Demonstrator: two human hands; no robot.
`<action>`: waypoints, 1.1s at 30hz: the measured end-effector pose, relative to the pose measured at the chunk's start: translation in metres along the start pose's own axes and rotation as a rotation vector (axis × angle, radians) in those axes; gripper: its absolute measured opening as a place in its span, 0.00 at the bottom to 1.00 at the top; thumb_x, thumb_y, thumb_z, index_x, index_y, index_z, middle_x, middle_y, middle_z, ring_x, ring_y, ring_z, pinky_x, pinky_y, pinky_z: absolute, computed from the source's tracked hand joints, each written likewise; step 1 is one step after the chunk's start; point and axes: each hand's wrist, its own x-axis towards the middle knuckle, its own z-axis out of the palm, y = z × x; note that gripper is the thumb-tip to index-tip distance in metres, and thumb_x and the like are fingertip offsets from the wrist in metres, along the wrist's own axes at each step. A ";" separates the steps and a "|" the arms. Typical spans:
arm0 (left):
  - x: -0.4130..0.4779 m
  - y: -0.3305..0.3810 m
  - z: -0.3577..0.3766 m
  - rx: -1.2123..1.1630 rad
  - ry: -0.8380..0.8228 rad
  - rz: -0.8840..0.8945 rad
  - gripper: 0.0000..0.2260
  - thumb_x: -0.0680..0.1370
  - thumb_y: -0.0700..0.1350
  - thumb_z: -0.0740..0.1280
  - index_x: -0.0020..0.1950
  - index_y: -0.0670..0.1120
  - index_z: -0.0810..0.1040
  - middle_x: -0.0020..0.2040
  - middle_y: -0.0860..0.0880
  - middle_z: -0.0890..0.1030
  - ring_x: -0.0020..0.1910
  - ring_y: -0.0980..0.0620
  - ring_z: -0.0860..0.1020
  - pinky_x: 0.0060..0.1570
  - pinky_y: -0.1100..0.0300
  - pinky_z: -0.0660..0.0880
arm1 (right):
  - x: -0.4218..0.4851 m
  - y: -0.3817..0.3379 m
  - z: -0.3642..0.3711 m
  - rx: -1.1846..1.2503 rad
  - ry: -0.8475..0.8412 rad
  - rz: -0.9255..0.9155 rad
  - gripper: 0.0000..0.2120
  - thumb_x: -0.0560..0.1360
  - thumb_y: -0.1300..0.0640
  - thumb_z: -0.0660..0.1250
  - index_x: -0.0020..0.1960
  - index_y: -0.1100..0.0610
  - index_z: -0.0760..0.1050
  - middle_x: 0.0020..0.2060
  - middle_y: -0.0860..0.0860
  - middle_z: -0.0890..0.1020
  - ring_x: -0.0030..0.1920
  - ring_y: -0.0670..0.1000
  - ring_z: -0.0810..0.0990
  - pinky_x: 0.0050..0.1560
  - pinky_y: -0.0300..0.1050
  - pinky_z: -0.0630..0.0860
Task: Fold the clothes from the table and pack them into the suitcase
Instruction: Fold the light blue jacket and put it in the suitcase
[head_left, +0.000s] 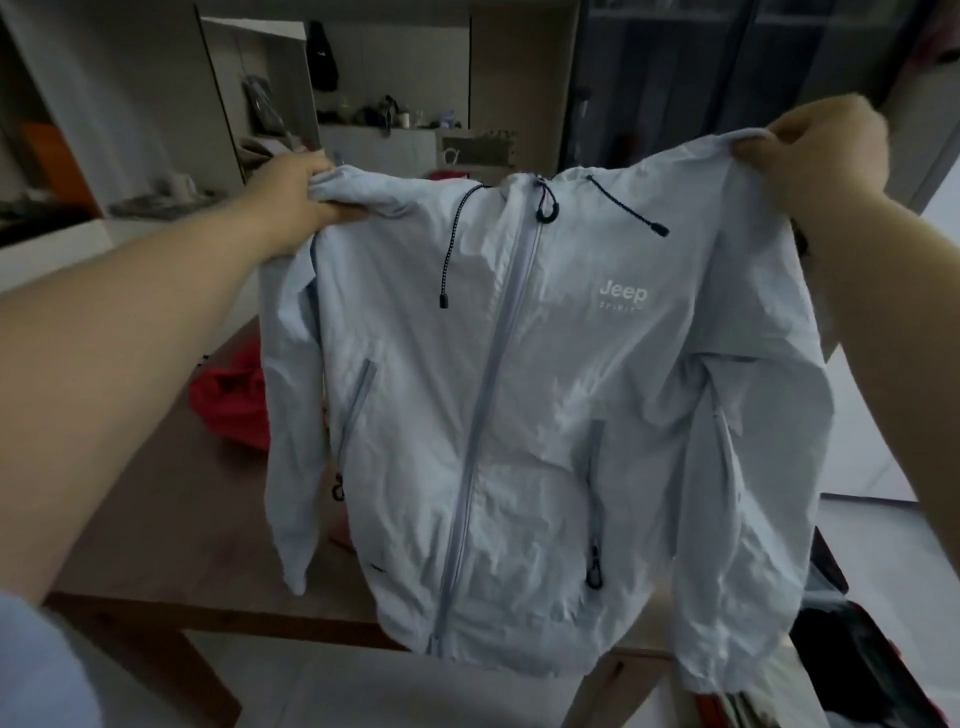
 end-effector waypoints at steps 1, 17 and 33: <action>0.009 -0.009 0.005 0.002 -0.010 -0.006 0.13 0.74 0.42 0.71 0.54 0.36 0.77 0.49 0.40 0.77 0.48 0.48 0.74 0.49 0.56 0.68 | 0.004 -0.004 0.009 -0.078 -0.082 0.008 0.13 0.74 0.48 0.69 0.50 0.57 0.81 0.47 0.55 0.81 0.46 0.58 0.80 0.51 0.53 0.78; 0.132 -0.195 0.117 0.179 -0.206 -0.104 0.09 0.80 0.46 0.62 0.50 0.40 0.71 0.46 0.42 0.73 0.45 0.43 0.72 0.44 0.52 0.68 | 0.027 -0.006 0.255 0.279 -0.298 0.319 0.11 0.77 0.59 0.61 0.59 0.56 0.74 0.46 0.53 0.79 0.44 0.53 0.78 0.48 0.48 0.78; 0.084 -0.237 0.259 0.361 -0.698 -0.037 0.31 0.80 0.55 0.57 0.77 0.57 0.42 0.77 0.49 0.52 0.76 0.49 0.48 0.72 0.43 0.40 | -0.099 0.014 0.363 -0.161 -1.014 0.001 0.30 0.78 0.53 0.65 0.76 0.50 0.57 0.77 0.51 0.52 0.74 0.54 0.58 0.71 0.47 0.59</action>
